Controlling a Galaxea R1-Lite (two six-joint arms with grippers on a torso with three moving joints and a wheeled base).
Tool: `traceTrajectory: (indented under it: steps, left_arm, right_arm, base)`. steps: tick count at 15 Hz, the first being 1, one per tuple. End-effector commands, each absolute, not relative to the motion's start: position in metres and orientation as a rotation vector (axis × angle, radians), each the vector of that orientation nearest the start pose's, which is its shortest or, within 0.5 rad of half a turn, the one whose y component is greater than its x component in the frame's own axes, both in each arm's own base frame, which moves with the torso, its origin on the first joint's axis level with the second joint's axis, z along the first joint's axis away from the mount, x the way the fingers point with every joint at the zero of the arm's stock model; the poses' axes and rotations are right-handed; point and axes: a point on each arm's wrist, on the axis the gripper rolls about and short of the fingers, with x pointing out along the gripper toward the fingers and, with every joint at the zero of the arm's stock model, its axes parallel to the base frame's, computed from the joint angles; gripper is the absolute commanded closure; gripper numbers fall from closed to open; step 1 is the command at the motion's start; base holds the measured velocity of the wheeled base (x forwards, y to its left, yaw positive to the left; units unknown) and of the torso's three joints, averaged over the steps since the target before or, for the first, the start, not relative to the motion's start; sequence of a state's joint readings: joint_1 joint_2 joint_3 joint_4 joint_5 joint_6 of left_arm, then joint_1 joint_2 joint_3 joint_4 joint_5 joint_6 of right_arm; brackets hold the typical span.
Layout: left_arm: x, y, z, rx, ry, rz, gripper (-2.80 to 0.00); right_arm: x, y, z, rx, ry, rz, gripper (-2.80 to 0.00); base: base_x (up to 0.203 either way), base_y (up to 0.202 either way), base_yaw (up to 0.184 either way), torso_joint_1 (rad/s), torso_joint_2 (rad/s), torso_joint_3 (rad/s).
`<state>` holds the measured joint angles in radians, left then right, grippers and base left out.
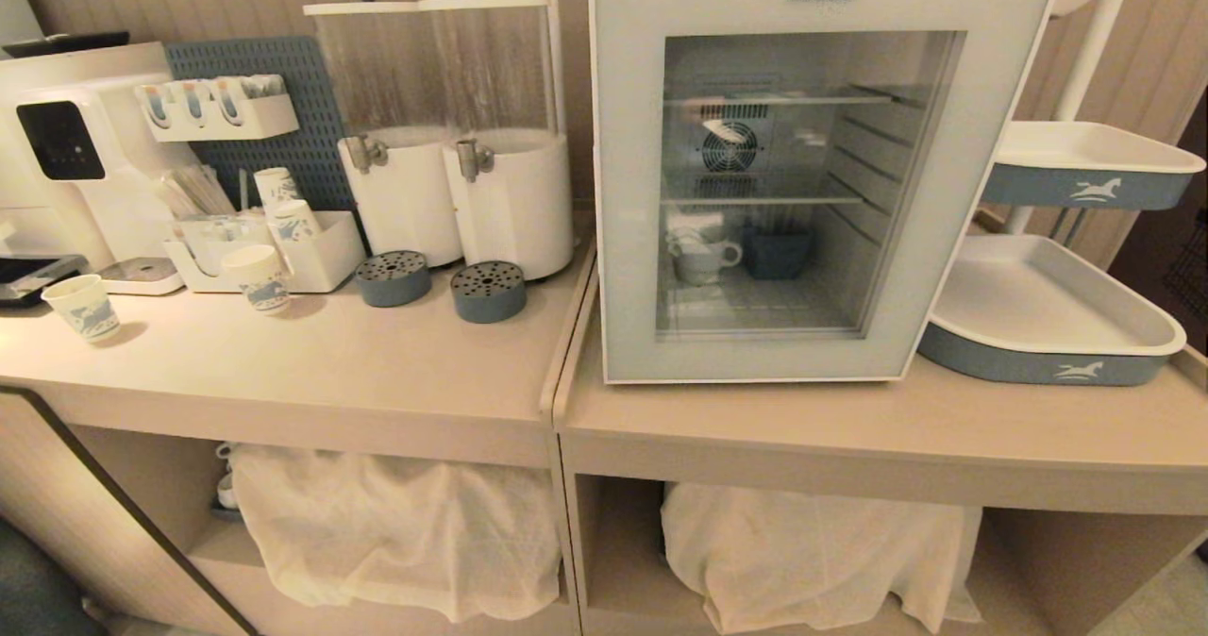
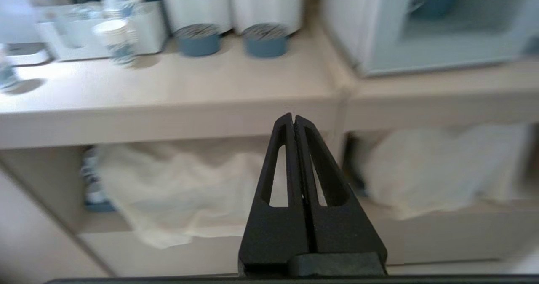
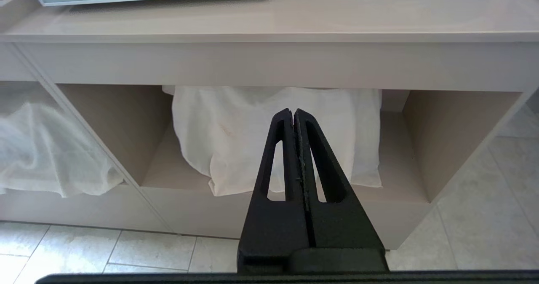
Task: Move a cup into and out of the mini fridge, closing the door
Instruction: Open the freezer door
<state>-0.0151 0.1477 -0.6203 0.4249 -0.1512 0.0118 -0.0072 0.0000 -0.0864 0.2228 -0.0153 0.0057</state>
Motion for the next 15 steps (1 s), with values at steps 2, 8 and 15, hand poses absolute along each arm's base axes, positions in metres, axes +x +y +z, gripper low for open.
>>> traceTrajectory:
  steps: [2, 8, 15]
  left_arm:
    - [-0.041, -0.002, 0.257, -0.024, 0.05, -0.217, 0.0]
    - [0.048, -0.009, 0.328, -0.077, 0.197, -0.306, 0.0]
    - [0.133, -0.022, 0.342, -0.114, 0.255, -0.574, 0.0]
  right_arm:
    - [-0.031, 0.0, 0.076, 0.006, 0.139, -0.023, 0.0]
    - [-0.031, 0.0, 0.076, 0.004, 0.137, -0.023, 0.0]
    - [-0.031, 0.0, 0.076, 0.003, 0.135, -0.023, 0.0]
  base:
    - [0.0, 0.0, 0.0, 0.0, 0.0, 0.0]
    - [0.0, 0.0, 0.0, 0.0, 0.0, 0.0]
    - [0.0, 0.0, 0.0, 0.0, 0.0, 0.0]
